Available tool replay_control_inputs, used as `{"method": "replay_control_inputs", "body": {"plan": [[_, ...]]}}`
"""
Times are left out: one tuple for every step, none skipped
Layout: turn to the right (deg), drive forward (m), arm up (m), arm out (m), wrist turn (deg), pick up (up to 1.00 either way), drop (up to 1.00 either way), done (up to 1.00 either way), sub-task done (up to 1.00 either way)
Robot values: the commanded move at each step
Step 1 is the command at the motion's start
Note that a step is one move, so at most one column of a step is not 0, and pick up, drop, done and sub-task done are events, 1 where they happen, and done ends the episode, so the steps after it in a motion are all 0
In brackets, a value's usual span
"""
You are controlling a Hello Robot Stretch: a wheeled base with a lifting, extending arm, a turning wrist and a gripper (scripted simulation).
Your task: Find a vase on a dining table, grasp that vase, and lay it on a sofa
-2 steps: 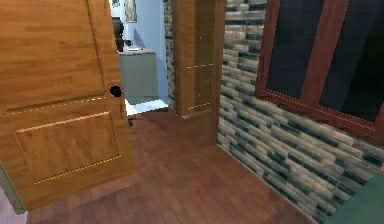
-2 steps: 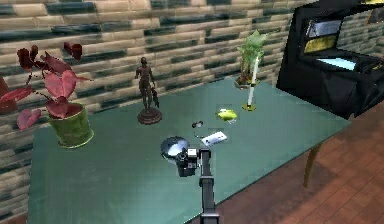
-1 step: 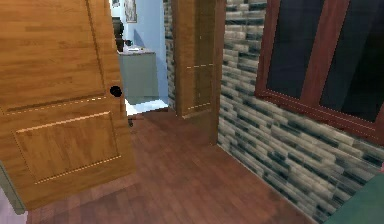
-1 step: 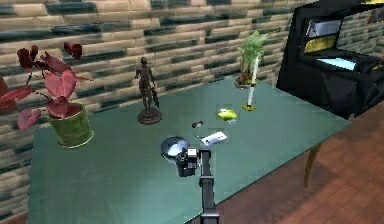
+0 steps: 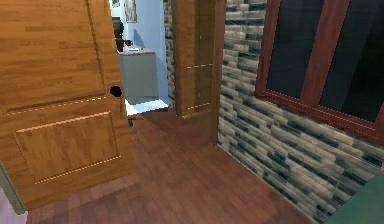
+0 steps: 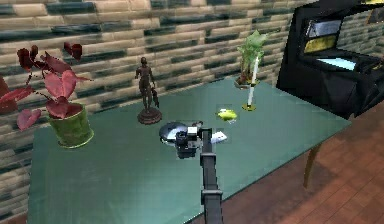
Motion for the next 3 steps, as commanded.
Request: {"method": "replay_control_inputs", "body": {"plan": [[0.0, 0.0, 0.3, 0.0, 0.0, 0.0, 0.0, 0.0, 0.0], [0.0, 0.0, 0.0, 0.0, -45.0, 0.0, 0.0, 0.0, 0.0], [0.0, 0.0, 0.0, 0.0, -45.0, 0.0, 0.0, 0.0, 0.0]]}}
